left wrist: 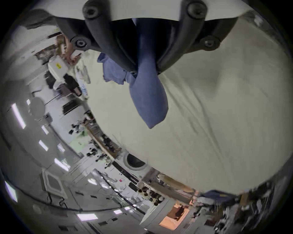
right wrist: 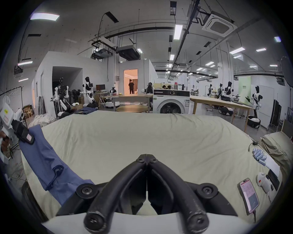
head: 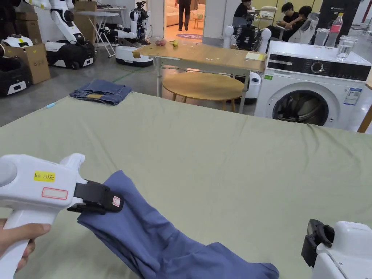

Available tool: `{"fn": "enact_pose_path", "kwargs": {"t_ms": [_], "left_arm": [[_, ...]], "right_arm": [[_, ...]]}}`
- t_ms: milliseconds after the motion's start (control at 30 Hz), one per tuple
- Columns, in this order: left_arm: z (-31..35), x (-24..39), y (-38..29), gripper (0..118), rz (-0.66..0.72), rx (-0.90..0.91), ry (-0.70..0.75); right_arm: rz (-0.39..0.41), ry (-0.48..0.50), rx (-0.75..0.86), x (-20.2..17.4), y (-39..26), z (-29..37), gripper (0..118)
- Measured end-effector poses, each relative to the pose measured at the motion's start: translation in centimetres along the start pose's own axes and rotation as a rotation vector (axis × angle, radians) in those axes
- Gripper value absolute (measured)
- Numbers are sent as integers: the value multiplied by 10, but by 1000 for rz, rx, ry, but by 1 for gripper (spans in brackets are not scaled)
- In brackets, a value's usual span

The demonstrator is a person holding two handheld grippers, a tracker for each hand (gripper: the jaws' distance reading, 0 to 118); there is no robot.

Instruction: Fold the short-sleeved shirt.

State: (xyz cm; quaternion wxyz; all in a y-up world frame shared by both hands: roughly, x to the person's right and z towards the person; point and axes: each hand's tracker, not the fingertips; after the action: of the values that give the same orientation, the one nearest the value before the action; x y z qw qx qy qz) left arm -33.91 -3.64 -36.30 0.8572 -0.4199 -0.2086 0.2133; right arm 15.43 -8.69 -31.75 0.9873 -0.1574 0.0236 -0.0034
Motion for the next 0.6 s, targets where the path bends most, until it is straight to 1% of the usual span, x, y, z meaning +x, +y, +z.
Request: {"fn": "enact_pose_path", "kwargs": {"t_ms": [100, 167, 233, 367, 433, 600], "left_arm": [[-8, 28, 5, 3, -78, -48, 35], [-17, 49, 4, 3, -125, -66, 32], [-32, 63, 5, 3, -139, -109, 19], [-66, 108, -7, 3, -214, -214, 31], [-83, 126, -13, 3, -238, -244, 21], [-140, 163, -29, 3, -220, -314, 27]], "right_arm": [[-2, 2, -3, 0, -1, 0, 0], [-6, 2, -5, 1, -2, 1, 0], [-6, -1, -8, 2, -2, 1, 0], [-1, -9, -6, 7, -2, 6, 0], [-4, -16, -1, 10, -1, 9, 0], [-13, -38, 7, 19, 0, 17, 0]]}}
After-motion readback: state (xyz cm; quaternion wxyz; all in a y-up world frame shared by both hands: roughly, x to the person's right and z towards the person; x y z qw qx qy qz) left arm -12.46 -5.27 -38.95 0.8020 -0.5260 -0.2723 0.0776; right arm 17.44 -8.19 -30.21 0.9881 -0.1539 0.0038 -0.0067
